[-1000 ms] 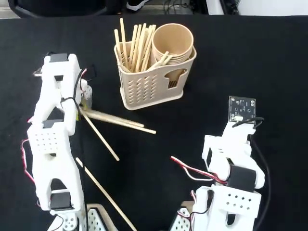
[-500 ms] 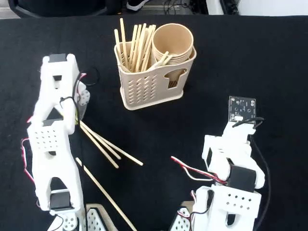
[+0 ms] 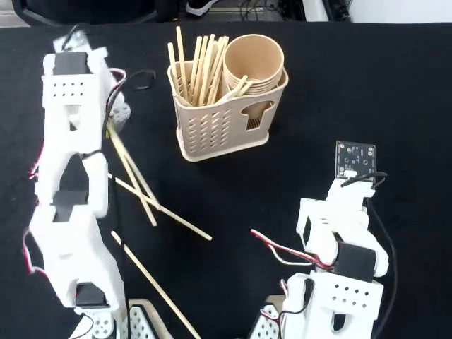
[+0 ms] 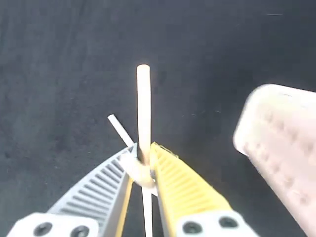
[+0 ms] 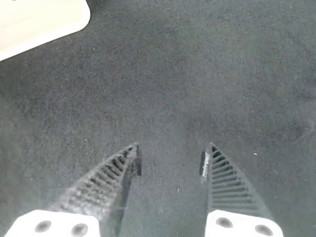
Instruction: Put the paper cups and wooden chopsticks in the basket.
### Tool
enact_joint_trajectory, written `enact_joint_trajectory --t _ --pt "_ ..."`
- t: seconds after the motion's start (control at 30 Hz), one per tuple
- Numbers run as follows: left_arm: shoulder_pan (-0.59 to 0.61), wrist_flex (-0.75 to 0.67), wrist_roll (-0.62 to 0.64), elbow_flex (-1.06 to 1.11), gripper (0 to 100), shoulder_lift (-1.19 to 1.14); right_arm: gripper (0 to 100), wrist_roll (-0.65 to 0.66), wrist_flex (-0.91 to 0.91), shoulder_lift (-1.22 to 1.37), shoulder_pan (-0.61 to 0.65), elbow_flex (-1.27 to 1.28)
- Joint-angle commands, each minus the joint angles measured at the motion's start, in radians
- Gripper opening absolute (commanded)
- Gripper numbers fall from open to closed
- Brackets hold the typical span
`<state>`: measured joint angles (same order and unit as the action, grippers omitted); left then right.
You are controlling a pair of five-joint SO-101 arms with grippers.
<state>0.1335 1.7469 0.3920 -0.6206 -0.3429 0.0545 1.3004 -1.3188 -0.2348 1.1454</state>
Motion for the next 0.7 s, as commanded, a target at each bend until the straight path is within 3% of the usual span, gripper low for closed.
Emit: enact_joint_trajectory --t 0.0,0.13,0.43,0.57,0.67 --pt "-0.018 0.011 -0.077 -0.128 3 0.198 20.8 -0.003 -0.017 -0.001 -0.009 -0.028" --pt "-0.022 0.008 -0.157 -0.321 3 0.356 20.8 -0.003 -0.017 -0.002 -0.009 -0.028" --pt "-0.197 -0.034 -0.301 -0.576 3 0.488 20.8 -0.003 -0.017 -0.002 -0.009 -0.028" --pt "-0.236 -0.115 -0.299 -0.598 3 0.488 20.8 -0.002 -0.017 -0.002 -0.009 -0.028" --pt "-0.314 -0.256 -0.299 -0.584 3 0.483 20.8 -0.002 -0.017 -0.002 -0.009 -0.028"
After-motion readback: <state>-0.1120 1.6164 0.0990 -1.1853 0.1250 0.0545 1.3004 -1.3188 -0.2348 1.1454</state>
